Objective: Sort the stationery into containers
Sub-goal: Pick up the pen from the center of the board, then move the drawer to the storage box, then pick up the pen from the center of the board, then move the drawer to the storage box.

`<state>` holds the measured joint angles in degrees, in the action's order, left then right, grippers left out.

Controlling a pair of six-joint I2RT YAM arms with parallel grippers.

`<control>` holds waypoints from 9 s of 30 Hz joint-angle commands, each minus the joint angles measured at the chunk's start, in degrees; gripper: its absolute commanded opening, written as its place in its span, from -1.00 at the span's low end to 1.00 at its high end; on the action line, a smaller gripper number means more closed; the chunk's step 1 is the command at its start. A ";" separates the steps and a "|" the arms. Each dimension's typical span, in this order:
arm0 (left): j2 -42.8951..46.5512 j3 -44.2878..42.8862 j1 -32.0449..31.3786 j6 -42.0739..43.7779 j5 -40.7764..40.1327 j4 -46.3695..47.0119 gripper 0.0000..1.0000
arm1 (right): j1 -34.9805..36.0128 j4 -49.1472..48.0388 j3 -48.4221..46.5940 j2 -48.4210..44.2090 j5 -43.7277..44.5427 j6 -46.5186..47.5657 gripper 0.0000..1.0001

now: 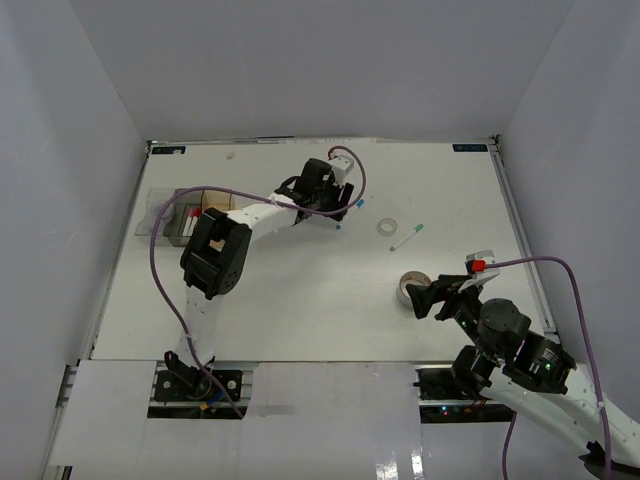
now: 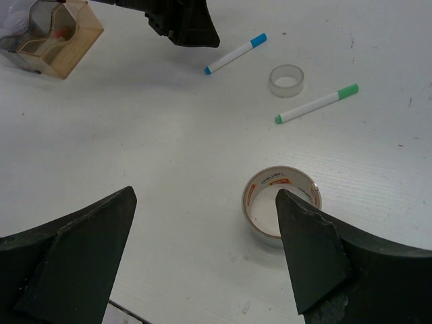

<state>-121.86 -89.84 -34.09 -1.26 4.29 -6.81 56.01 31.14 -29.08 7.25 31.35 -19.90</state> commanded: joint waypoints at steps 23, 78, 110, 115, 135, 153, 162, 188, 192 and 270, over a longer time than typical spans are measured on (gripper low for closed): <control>-9.72 -7.11 -4.06 1.70 -3.41 0.39 -0.42 | 0.33 -3.10 0.52 0.23 0.64 0.21 0.80; 30.55 37.64 41.91 3.81 -14.14 16.39 -0.13 | 0.59 -5.03 1.22 -0.04 -3.32 1.88 0.81; 70.44 46.14 24.34 -10.60 0.89 -0.05 0.96 | -29.61 -13.46 -23.56 60.22 -4.18 -4.71 0.89; 72.21 48.01 22.23 -12.80 3.87 -0.84 0.96 | -35.18 -16.71 -27.77 71.22 -8.42 -7.17 0.97; 70.54 47.66 20.73 -13.68 8.97 -1.01 0.96 | -39.75 -20.85 -31.04 94.35 -10.26 -16.22 0.40; 68.51 47.92 20.81 -15.09 15.39 0.31 0.96 | -39.31 -25.51 -22.25 88.56 -14.21 -13.15 -0.85; 65.80 48.18 20.64 -25.28 27.41 5.05 0.96 | -30.27 -26.46 -23.75 77.32 -20.17 -7.36 -0.85; 59.64 51.27 -2.38 -40.23 11.27 16.39 0.65 | -8.20 -57.76 -15.48 63.25 -26.61 -13.85 -0.85; 57.10 50.12 -4.58 -39.61 7.85 17.09 0.50 | -7.58 -58.64 -13.81 62.89 -26.26 -15.69 -0.85; 30.73 21.64 41.03 12.68 -11.41 -12.53 -0.62 | -19.45 -55.83 8.60 45.49 -30.39 8.47 0.80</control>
<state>-90.13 -67.57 6.31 9.56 -6.85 -21.15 36.75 -20.93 -21.08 54.19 1.26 -11.79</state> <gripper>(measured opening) 0.253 0.901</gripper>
